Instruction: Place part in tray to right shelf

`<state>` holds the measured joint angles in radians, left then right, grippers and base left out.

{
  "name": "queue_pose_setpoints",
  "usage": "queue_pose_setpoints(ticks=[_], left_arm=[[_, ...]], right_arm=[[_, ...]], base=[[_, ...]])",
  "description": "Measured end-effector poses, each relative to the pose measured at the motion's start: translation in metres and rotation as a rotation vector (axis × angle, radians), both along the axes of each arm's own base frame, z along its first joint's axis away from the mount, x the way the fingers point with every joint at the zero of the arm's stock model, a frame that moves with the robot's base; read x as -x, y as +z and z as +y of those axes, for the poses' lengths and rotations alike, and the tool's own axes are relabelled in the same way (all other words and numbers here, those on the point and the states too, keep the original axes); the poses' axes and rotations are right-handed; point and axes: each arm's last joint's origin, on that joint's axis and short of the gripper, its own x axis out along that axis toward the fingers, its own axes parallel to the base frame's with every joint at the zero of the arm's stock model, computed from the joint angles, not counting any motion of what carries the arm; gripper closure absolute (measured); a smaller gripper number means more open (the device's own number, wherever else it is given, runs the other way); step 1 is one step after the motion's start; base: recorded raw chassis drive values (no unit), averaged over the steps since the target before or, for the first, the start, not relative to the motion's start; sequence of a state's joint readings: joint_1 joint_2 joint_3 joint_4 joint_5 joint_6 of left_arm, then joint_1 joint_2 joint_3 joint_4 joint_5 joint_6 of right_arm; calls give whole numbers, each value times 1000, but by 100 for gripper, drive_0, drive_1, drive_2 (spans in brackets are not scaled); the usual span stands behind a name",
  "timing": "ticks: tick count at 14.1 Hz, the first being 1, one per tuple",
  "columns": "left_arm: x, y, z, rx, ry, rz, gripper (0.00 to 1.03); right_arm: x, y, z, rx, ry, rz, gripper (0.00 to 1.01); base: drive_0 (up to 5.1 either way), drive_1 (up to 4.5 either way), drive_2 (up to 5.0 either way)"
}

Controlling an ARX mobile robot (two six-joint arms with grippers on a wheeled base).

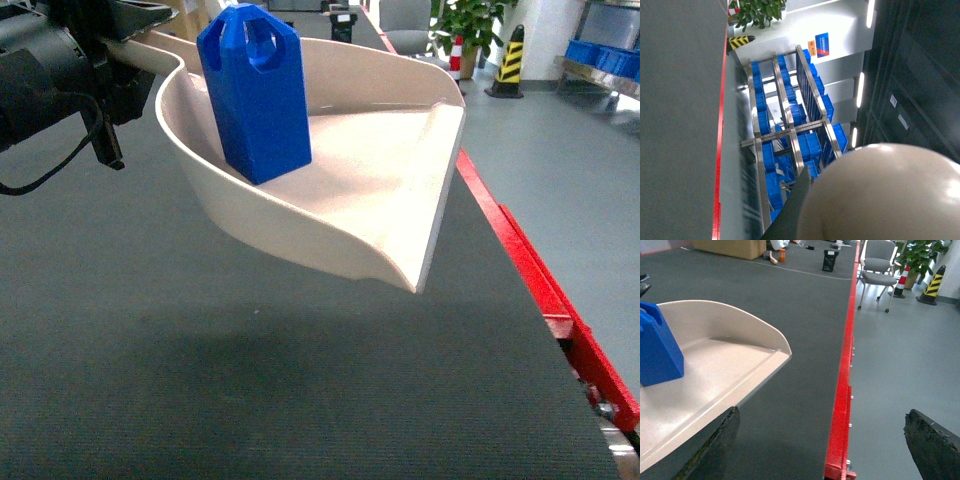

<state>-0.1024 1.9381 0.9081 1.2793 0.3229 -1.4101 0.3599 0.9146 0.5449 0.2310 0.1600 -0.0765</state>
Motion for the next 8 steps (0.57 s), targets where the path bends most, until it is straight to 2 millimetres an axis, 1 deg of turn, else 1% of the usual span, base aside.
queue_pose_setpoints(ticks=[4,8], left_arm=[[0,0,0,0,0,0,91],[0,0,0,0,0,1,91]], right_arm=[[0,0,0,0,0,0,3],[0,0,0,0,-1,0,3]], base=[[480,-352,-136],[493,-243,-243]])
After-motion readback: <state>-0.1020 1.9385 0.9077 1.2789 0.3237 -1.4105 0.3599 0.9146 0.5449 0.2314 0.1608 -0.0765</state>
